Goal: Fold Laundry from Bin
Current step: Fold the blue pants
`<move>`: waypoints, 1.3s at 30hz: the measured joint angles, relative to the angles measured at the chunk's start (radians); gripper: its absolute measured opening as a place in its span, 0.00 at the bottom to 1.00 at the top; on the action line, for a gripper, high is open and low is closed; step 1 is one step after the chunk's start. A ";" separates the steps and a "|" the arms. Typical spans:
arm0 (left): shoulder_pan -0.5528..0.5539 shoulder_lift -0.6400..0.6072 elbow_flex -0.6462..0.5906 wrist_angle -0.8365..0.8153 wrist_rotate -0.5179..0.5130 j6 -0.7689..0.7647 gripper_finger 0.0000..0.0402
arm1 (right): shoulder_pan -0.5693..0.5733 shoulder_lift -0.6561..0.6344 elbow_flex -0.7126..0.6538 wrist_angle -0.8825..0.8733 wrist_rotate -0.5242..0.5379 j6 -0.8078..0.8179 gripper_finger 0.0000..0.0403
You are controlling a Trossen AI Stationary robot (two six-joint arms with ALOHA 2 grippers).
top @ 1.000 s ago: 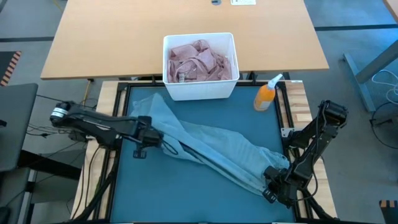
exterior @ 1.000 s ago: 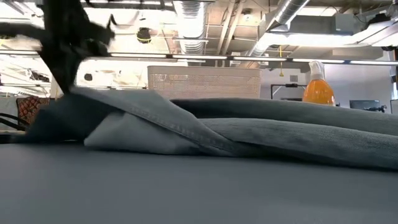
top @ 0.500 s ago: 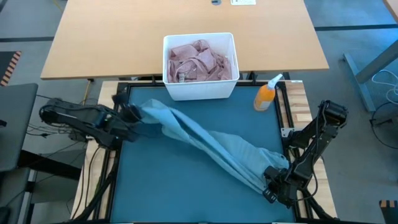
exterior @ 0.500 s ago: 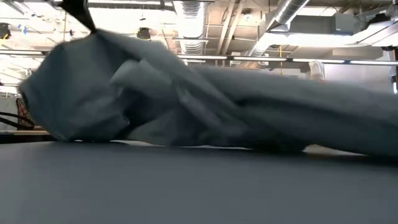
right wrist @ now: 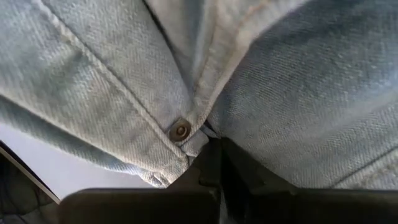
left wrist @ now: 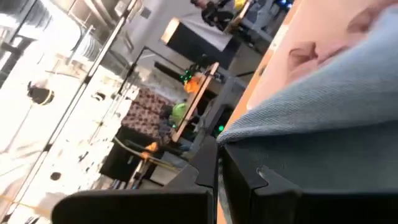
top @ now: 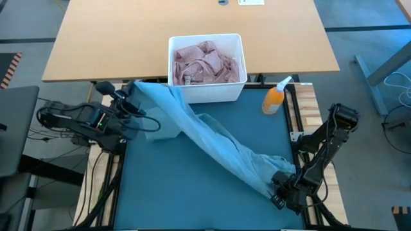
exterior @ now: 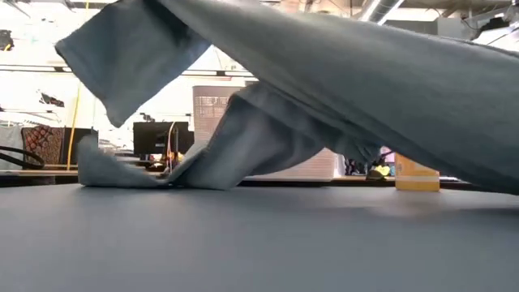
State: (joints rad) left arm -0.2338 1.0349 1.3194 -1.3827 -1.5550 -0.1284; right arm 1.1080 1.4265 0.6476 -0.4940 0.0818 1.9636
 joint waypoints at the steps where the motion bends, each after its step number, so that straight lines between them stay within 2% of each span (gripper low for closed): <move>1: 0.007 0.001 -0.008 0.002 0.004 -0.013 0.00 | 0.000 0.000 0.000 0.000 0.000 0.000 0.07; 4: 0.025 -0.001 -0.062 0.000 0.044 -0.075 0.00 | 0.000 0.000 0.000 -0.001 0.002 0.000 0.07; 8: 0.037 -0.001 -0.175 0.038 0.210 -0.170 0.00 | 0.000 0.000 0.000 -0.001 0.003 0.000 0.07; 11: 0.035 0.000 -0.284 0.141 0.388 -0.202 0.00 | 0.000 0.000 0.000 -0.001 0.004 0.000 0.07; 16: 0.023 0.006 -0.434 0.345 0.768 -0.187 0.01 | 0.000 0.000 0.000 -0.001 0.004 -0.006 0.07; 19: 0.022 0.030 -0.484 0.387 0.885 -0.193 0.06 | 0.000 0.000 0.000 -0.009 0.003 -0.008 0.07; 23: 0.031 0.078 -0.506 0.341 0.874 -0.211 0.17 | 0.000 0.000 0.000 -0.007 0.003 -0.001 0.07; 29: 0.090 0.149 -0.492 0.243 0.734 -0.206 0.36 | 0.000 0.000 -0.001 0.016 0.000 0.008 0.07; 32: 0.150 0.180 -0.438 0.122 0.648 -0.254 0.43 | 0.000 0.000 -0.001 0.019 -0.005 0.009 0.07; 36: 0.247 0.207 -0.358 -0.070 0.606 -0.339 0.49 | 0.000 0.000 -0.001 0.034 -0.014 0.011 0.07; 39: 0.308 0.209 -0.337 -0.120 0.597 -0.354 0.49 | 0.000 0.000 -0.001 0.035 -0.014 0.017 0.07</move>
State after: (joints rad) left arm 0.0745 1.2434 0.9821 -1.5027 -0.9581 -0.4828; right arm 1.1084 1.4269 0.6468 -0.4587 0.0677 1.9811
